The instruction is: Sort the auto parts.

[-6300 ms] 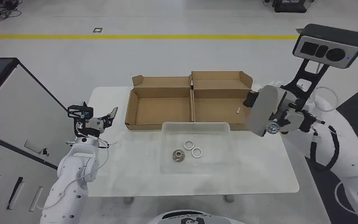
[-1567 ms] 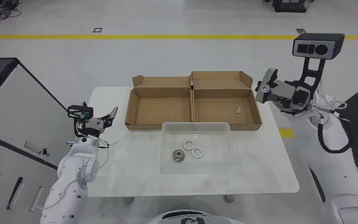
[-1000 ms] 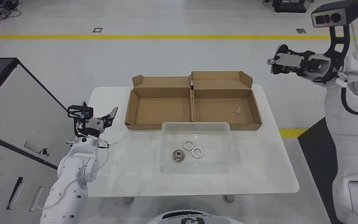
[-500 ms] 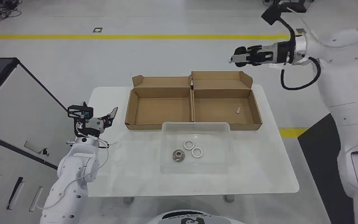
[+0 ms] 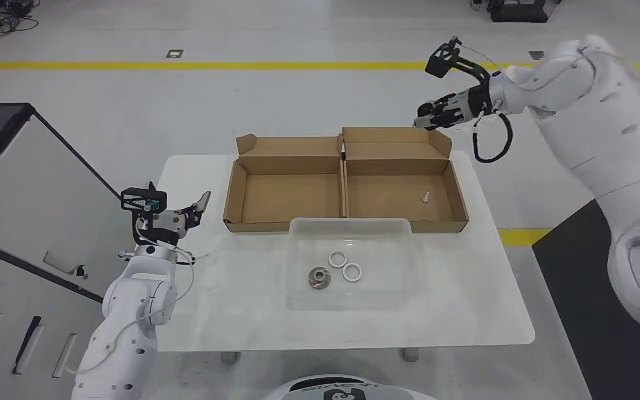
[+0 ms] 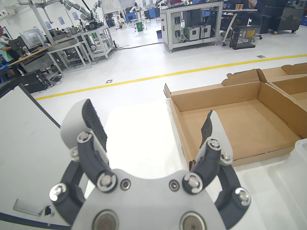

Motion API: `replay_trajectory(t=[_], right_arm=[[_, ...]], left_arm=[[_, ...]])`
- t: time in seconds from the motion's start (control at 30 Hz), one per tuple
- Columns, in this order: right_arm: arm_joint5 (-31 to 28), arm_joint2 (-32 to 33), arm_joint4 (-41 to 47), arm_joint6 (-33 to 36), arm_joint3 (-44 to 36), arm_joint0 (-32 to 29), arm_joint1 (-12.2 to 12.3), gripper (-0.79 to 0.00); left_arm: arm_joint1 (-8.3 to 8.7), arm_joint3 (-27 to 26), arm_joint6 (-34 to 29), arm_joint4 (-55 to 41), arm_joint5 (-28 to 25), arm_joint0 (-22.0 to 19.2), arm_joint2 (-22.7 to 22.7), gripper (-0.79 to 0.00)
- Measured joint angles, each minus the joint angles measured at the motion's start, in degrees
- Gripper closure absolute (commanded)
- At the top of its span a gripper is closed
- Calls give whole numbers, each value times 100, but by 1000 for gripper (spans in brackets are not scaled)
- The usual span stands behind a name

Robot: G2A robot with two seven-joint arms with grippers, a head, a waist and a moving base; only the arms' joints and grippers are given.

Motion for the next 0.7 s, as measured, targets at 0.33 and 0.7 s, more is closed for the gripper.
replay_trajectory(t=[0.33,0.7], right_arm=[[-211,-1242,-285,-212,660,591,-509,0],[-82,-1967,-1058,-130,1571,533,-1161,0]], left_arm=[[0,0,0,0,0,0,0,-785],[0,0,0,0,0,0,0,-785]])
